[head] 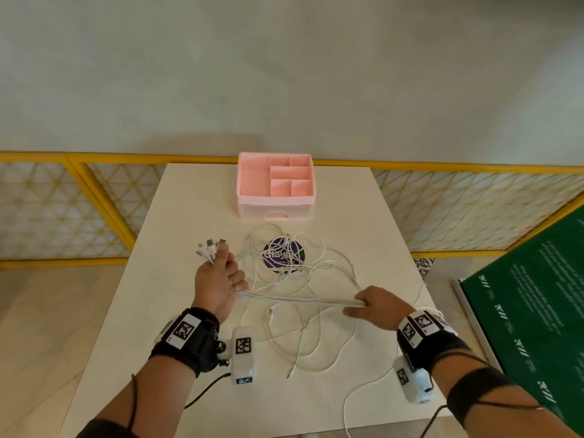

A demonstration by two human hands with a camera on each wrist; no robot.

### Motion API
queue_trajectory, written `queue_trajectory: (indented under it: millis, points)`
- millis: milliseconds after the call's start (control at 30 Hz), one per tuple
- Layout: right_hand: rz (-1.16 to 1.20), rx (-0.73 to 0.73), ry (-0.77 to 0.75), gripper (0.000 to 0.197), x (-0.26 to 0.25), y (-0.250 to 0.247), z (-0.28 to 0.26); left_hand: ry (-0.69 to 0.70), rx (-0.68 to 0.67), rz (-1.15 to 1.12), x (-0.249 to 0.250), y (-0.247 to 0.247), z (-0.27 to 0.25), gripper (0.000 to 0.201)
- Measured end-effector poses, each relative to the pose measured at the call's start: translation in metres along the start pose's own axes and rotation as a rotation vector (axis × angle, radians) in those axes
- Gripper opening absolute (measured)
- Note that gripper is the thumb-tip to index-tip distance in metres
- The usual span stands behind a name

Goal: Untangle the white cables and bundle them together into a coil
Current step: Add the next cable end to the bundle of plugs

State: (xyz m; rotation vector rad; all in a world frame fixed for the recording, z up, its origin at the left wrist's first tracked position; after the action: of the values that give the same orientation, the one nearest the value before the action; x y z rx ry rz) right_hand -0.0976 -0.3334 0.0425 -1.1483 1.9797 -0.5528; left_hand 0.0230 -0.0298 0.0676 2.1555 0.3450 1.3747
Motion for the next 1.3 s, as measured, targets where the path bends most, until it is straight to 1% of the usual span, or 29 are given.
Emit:
queue_trajectory:
  millis: [67, 133, 300, 367, 467, 500, 533, 567, 600, 667, 700, 767, 833, 933, 1000, 1033, 1067, 1133, 1167, 1233, 1267, 1300]
  points:
    - [0.005, 0.022, 0.078, 0.044, 0.029, -0.006, -0.011, -0.005, 0.001, 0.018, -0.002, 0.0, 0.001, 0.037]
    - [-0.052, 0.051, 0.147, 0.04, 0.055, -0.015, -0.022, -0.009, 0.007, 0.033, -0.006, 0.002, 0.002, 0.037]
    - [-0.126, 0.218, 0.388, 0.028, 0.115, -0.054, -0.056, -0.057, 0.008, 0.022, -0.013, 0.004, 0.003, 0.039]
    - [-0.109, 0.342, 0.461, 0.028, 0.125, -0.073, -0.076, -0.089, -0.001, 0.006, -0.017, 0.003, 0.003, 0.039]
    - [-0.138, 0.605, 0.533, 0.043, 0.132, -0.09, -0.091, -0.116, -0.018, -0.002, -0.024, 0.005, 0.002, 0.039]
    - [-0.131, 0.669, 0.542, 0.046, 0.133, -0.09, -0.09, -0.122, -0.022, -0.004, -0.025, 0.006, 0.001, 0.039]
    - [-0.115, 0.697, 0.558, 0.048, 0.134, -0.087, -0.088, -0.129, -0.029, -0.005, -0.026, 0.008, 0.0, 0.039]
    - [-0.098, 0.671, 0.592, 0.047, 0.134, -0.079, -0.084, -0.135, -0.036, -0.005, -0.026, 0.009, -0.002, 0.039]
    - [-0.08, 0.608, 0.626, 0.041, 0.137, -0.069, -0.076, -0.14, -0.041, -0.004, -0.026, 0.01, -0.003, 0.039]
    - [-0.064, 0.439, 0.671, 0.019, 0.147, -0.039, -0.057, -0.145, -0.041, -0.005, -0.023, 0.009, -0.005, 0.04]
    - [-0.071, 0.357, 0.681, 0.02, 0.155, -0.02, -0.047, -0.144, -0.037, -0.008, -0.021, 0.008, -0.006, 0.04]
    - [-0.051, 0.23, 0.659, 0.037, 0.164, 0.014, -0.031, -0.133, -0.026, -0.013, -0.017, 0.007, -0.008, 0.041]
    - [0.0, 0.133, 0.668, 0.058, 0.164, 0.034, -0.024, -0.121, -0.017, -0.015, -0.014, 0.005, -0.01, 0.041]
    - [-0.023, 0.009, 0.733, 0.094, 0.15, 0.029, -0.02, -0.117, -0.019, 0.007, -0.013, 0.004, -0.012, 0.04]
    - [-0.075, -0.073, 0.688, 0.108, 0.125, 0.01, -0.016, -0.116, -0.025, 0.05, -0.016, 0.005, -0.012, 0.04]
    - [-0.096, -0.101, 0.621, 0.108, 0.107, -0.002, -0.012, -0.118, -0.029, 0.075, -0.018, 0.006, -0.011, 0.039]
    - [-0.104, -0.119, 0.529, 0.102, 0.083, -0.013, -0.009, -0.12, -0.032, 0.101, -0.021, 0.007, -0.01, 0.039]
    - [-0.048, -0.101, 0.287, 0.081, 0.025, -0.032, -0.005, -0.125, -0.042, 0.166, -0.025, 0.011, -0.009, 0.039]
    - [0.014, -0.066, 0.149, 0.07, -0.007, -0.039, -0.002, -0.126, -0.051, 0.207, -0.028, 0.013, -0.009, 0.039]
    - [0.14, 0.05, -0.11, 0.051, -0.068, -0.047, 0.003, -0.136, -0.078, 0.273, -0.032, 0.018, -0.01, 0.04]
    - [0.192, 0.106, -0.204, 0.047, -0.096, -0.047, 0.005, -0.142, -0.094, 0.295, -0.034, 0.021, -0.011, 0.041]
    - [0.238, 0.135, -0.279, 0.046, -0.123, -0.045, 0.007, -0.141, -0.11, 0.32, -0.035, 0.024, -0.012, 0.041]
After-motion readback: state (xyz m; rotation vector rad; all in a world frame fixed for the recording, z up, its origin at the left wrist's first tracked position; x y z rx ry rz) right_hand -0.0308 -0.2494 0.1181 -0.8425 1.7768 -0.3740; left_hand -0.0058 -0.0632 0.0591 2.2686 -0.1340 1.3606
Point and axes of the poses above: each hand's wrist, its own z-axis towards the middle knuckle, its own y-axis out of the palm, x = y × z, the point moved 2 cm from there along z, towards the middle knuckle, and after that the axes turned 10 degrees about -x, right-handed, at the moved point
